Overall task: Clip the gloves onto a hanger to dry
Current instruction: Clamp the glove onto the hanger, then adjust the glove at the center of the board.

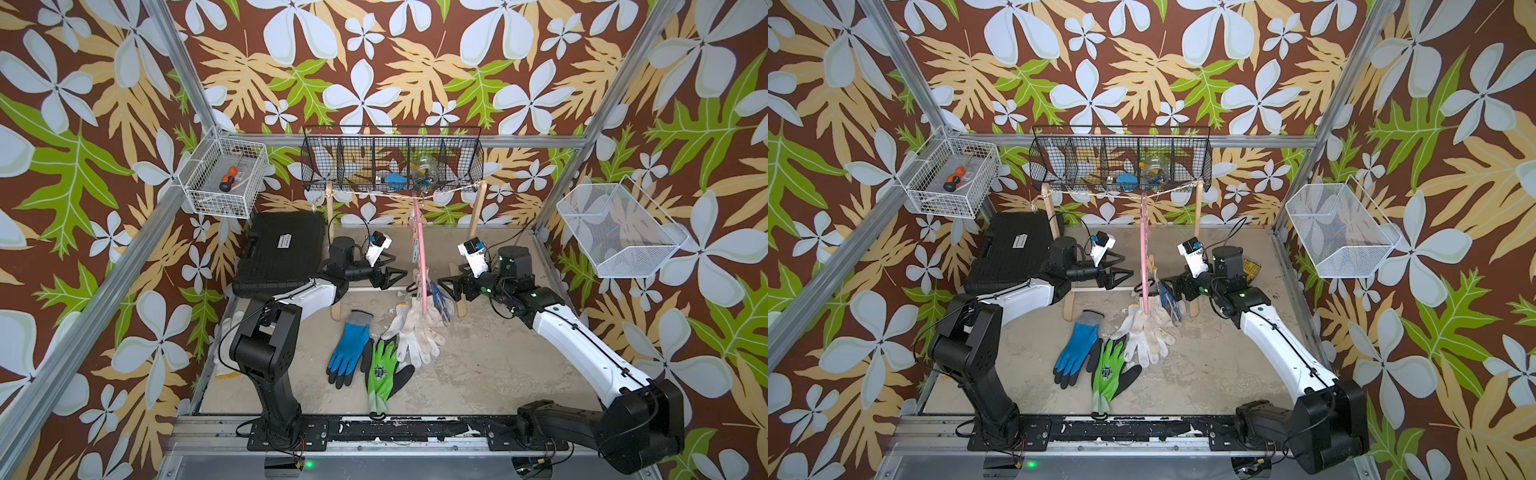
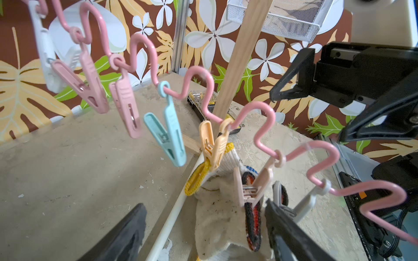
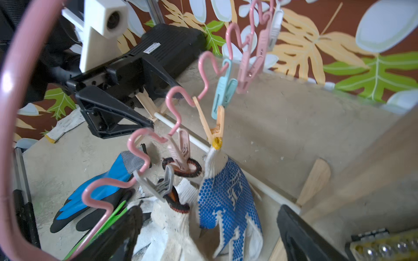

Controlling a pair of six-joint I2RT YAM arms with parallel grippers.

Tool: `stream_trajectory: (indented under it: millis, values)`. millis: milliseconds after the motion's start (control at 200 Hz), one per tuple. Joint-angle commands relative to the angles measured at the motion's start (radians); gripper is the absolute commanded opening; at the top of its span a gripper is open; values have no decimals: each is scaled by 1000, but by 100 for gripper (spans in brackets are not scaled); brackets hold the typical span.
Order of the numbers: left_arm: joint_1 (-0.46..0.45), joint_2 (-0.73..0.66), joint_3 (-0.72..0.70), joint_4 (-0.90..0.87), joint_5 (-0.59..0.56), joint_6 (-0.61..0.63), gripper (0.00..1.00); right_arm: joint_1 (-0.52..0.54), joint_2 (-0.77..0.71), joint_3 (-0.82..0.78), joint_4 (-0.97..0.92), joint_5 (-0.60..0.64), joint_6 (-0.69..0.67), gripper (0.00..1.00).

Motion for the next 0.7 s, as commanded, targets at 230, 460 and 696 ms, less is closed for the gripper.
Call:
stream_trajectory:
  millis: [230, 460, 696]
  values:
    - [2, -113, -108, -42, -97, -80, 83, 156, -199, -255, -66, 75, 243, 77]
    - [2, -206, -183, -83, -189, -133, 82, 422, -322, -485, 144, 261, 451, 64]
    - [2, -242, -235, -78, -224, -181, 82, 565, -207, -601, 379, 359, 520, 60]
